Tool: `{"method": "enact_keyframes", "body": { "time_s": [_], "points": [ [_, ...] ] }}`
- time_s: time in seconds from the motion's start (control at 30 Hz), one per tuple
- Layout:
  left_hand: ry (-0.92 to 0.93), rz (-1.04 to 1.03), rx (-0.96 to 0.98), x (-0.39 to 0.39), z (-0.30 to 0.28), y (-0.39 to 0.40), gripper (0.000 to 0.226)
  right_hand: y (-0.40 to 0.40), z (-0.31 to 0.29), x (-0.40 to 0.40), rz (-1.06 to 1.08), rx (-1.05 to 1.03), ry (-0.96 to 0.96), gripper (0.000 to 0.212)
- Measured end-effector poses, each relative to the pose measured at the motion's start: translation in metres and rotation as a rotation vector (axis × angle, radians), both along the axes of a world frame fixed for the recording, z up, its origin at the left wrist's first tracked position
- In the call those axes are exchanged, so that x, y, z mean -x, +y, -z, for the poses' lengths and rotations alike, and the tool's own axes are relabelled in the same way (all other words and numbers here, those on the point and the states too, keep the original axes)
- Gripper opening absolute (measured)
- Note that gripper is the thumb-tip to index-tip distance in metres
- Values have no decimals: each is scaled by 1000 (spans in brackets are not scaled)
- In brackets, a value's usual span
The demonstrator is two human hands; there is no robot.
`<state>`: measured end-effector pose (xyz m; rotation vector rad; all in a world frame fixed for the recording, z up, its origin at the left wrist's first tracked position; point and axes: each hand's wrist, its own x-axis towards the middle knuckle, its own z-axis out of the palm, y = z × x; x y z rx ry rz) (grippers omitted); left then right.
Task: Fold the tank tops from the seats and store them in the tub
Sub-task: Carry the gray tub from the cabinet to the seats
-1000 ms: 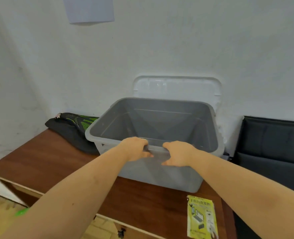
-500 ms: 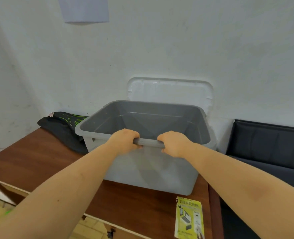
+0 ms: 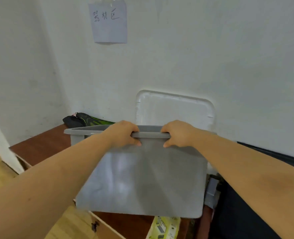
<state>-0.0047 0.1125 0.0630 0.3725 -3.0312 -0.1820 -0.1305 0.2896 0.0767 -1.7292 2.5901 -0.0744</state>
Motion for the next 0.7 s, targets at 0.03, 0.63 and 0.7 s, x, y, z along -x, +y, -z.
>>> {"method": "enact_keyframes", "body": {
  "time_s": [0.03,0.63,0.7],
  "points": [
    [9,-28,-4,-6,-4,10,38,7,-5,0,-34,6,4,33],
    [33,-487,-8,-192,-29,130,33,46,-27,-123,-444,62,-66,21],
    [27,-496,2,-215,-28,123,30,38,-23,-145,-455,73,-65,22]
  ]
}}
